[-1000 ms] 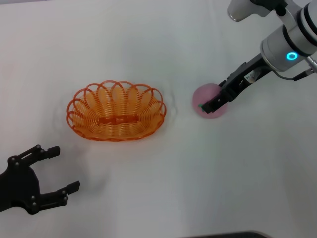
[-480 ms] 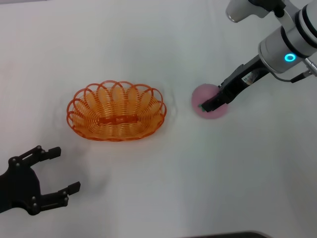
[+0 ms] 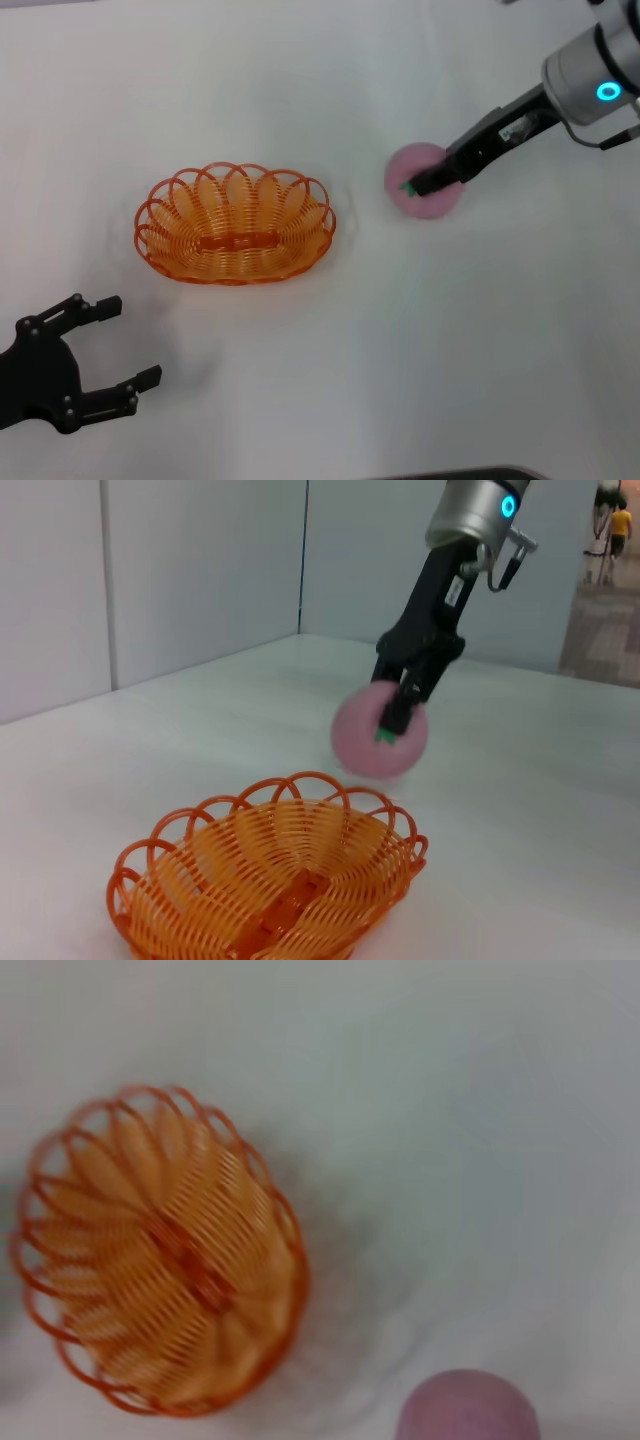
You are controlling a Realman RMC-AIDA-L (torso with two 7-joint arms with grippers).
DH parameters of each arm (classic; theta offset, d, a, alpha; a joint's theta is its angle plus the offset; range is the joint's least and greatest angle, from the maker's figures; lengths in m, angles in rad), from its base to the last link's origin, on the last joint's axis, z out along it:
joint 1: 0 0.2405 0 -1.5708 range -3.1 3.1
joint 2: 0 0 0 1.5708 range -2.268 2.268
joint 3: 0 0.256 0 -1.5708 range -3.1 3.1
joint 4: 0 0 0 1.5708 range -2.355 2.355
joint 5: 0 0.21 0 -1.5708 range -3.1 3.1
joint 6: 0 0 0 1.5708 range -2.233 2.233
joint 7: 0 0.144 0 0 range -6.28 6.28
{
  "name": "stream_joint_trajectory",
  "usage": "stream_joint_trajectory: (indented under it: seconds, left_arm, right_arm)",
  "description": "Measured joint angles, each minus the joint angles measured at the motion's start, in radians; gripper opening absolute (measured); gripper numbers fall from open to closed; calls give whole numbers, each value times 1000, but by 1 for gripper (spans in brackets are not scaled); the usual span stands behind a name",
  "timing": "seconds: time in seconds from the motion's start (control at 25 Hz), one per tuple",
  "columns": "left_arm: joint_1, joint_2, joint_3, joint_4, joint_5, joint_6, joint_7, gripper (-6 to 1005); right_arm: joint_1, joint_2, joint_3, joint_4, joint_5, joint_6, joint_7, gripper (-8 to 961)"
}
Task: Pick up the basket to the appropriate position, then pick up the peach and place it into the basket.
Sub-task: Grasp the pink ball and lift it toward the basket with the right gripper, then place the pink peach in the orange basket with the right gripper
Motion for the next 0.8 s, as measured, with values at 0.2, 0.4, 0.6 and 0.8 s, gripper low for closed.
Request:
stream_joint_trajectory:
  seconds: [0.2,0.4,0.6,0.8]
  left_arm:
    - [-3,0,-2,-14,0,0,-3,908]
    - [-5,1,-2,-20,0,0,-4,908]
    - [-5,2,-2,-20,0,2,-4,908]
    - [-6,2,-2,-20,0,15,-5,908]
  right_arm:
    - [-1,-5,70,-37,98,-109,-36,322]
    - [-1,-4,79,-45,186,-156,-56,312]
    - [7,7,61,-12,257,-146,-92,315]
    - [25,8,6,77,313,-56,-135,320]
